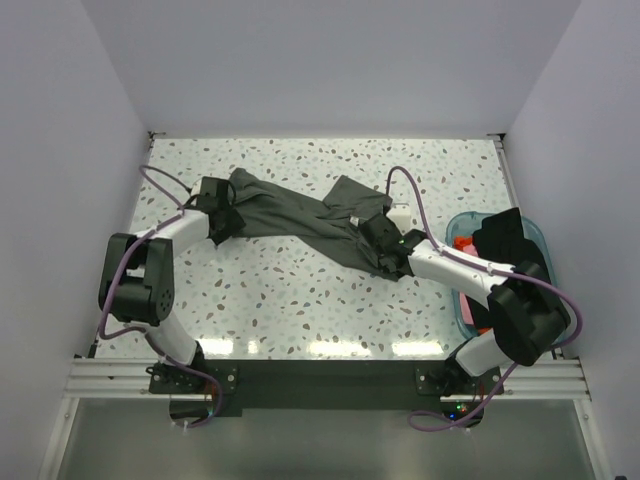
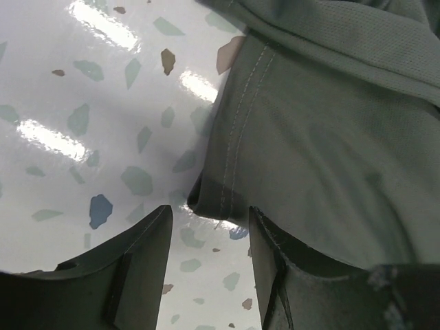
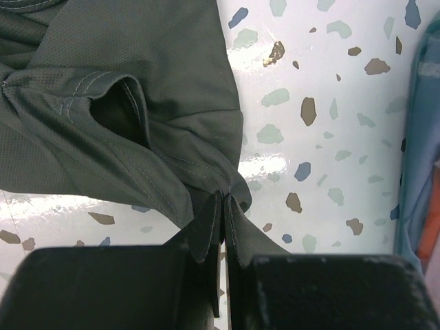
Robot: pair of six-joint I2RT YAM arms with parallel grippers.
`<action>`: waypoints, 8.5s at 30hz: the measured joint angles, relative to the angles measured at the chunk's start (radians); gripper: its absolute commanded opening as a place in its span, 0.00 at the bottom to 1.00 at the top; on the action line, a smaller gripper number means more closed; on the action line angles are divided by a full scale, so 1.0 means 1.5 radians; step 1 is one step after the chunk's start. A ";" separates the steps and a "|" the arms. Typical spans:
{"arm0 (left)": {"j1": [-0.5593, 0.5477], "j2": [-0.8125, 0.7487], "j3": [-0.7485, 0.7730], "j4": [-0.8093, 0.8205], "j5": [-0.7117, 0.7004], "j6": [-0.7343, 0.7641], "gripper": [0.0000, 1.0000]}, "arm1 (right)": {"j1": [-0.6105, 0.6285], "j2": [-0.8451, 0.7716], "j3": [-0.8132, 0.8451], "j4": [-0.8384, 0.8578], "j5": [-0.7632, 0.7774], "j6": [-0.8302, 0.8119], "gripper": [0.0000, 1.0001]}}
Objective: Fold and stack the t-shirts
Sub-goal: Flatten the tshirt out, then fold the tshirt
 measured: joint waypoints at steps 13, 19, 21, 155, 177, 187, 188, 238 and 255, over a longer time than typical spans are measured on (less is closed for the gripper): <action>0.000 0.032 0.001 0.030 0.010 -0.028 0.32 | -0.003 0.000 0.000 0.001 0.000 -0.004 0.00; 0.000 0.047 0.018 0.013 0.009 -0.025 0.00 | -0.008 0.000 0.028 -0.008 0.001 -0.011 0.00; 0.000 0.046 0.032 -0.005 0.006 -0.017 0.00 | -0.012 -0.001 0.049 -0.011 0.001 -0.012 0.00; 0.144 -0.066 -0.010 -0.012 0.086 -0.041 0.05 | -0.142 0.110 0.289 -0.015 -0.156 -0.101 0.00; 0.144 0.016 0.038 -0.011 0.076 -0.041 0.06 | -0.158 0.244 0.390 0.025 -0.171 -0.152 0.00; 0.144 0.020 0.052 -0.012 0.076 -0.031 0.06 | -0.172 0.239 0.364 0.054 -0.165 -0.151 0.00; 0.144 0.020 0.054 -0.012 0.076 -0.031 0.06 | -0.177 0.238 0.358 0.054 -0.165 -0.150 0.00; 0.141 -0.171 -0.150 -0.010 0.030 -0.023 0.74 | -0.220 0.086 0.112 0.013 -0.172 -0.072 0.32; 0.141 -0.124 -0.152 0.001 0.020 -0.038 0.58 | -0.220 0.187 0.113 0.057 -0.171 -0.070 0.17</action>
